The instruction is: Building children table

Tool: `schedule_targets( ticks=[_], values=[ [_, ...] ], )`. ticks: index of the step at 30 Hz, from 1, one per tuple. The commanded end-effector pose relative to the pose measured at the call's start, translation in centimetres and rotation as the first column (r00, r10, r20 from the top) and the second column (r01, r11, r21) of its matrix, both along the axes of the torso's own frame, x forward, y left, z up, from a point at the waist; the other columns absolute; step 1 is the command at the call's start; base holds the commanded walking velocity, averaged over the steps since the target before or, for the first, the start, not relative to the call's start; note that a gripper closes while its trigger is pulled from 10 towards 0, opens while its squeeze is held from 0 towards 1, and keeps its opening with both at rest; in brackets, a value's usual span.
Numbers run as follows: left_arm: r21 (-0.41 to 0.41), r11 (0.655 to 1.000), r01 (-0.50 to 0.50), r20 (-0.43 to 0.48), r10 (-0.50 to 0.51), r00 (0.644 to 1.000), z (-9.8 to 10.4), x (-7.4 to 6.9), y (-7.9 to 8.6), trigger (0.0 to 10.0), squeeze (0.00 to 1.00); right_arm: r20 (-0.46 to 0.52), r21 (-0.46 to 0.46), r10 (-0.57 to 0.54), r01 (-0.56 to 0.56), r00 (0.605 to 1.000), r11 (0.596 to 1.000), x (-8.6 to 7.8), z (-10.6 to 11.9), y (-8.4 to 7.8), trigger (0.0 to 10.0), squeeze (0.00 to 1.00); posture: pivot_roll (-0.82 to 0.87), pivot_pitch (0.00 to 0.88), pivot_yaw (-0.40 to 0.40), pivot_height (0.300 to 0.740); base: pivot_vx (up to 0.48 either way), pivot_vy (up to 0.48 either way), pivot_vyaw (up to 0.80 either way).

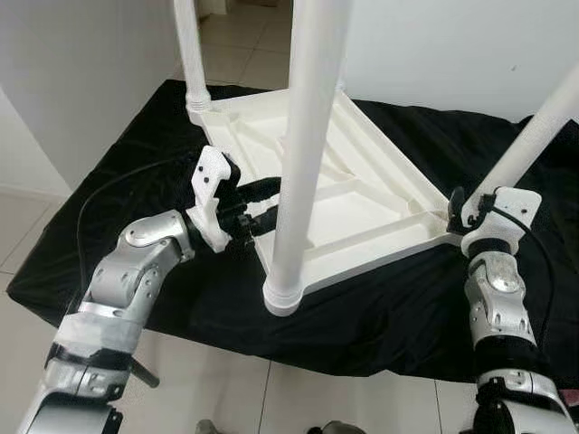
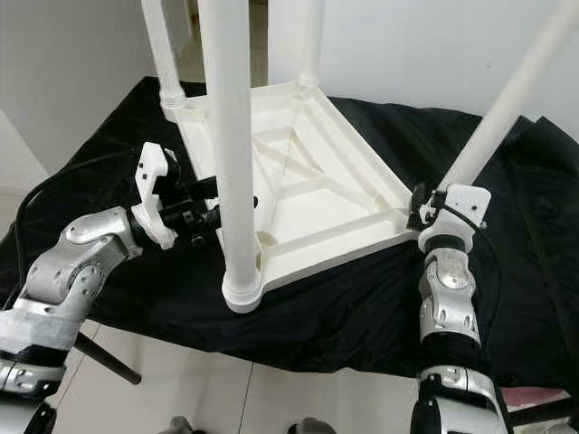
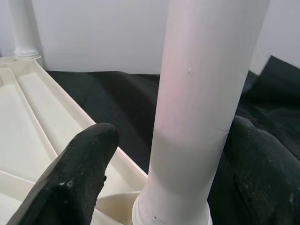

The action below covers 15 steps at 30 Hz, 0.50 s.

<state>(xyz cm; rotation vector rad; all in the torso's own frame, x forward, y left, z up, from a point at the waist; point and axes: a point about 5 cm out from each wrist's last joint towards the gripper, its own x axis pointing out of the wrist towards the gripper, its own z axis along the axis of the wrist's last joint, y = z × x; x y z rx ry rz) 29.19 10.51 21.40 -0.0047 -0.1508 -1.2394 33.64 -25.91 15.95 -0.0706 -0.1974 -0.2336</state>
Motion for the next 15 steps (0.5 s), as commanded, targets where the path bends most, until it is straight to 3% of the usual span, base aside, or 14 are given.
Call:
schedule_targets(
  ticks=[1,11,15],
  values=[
    [0.004,0.970,0.243,0.007,-0.243,0.970,0.4,-2.0,-1.6,10.0,0.00,-0.080,0.016,0.127,-0.126,0.989,0.992,0.8,-1.5,2.1,10.0,0.00,-0.05,0.020,-0.018,0.740,0.000,0.000,0.00],
    [-0.009,0.947,0.322,-0.007,-0.322,0.947,0.8,-3.3,-2.3,10.0,0.00,-0.072,0.028,0.090,-0.088,0.993,0.996,1.0,-1.5,0.9,10.0,0.00,-0.05,0.028,-0.005,0.740,0.000,0.000,0.00],
    [0.014,0.971,0.240,0.013,-0.240,0.971,0.7,-2.5,-2.3,10.0,0.00,-0.040,0.033,0.020,-0.019,0.999,0.999,0.4,-1.6,0.1,10.0,0.00,-0.04,0.031,-0.005,0.740,0.000,0.000,0.00]
  ],
)
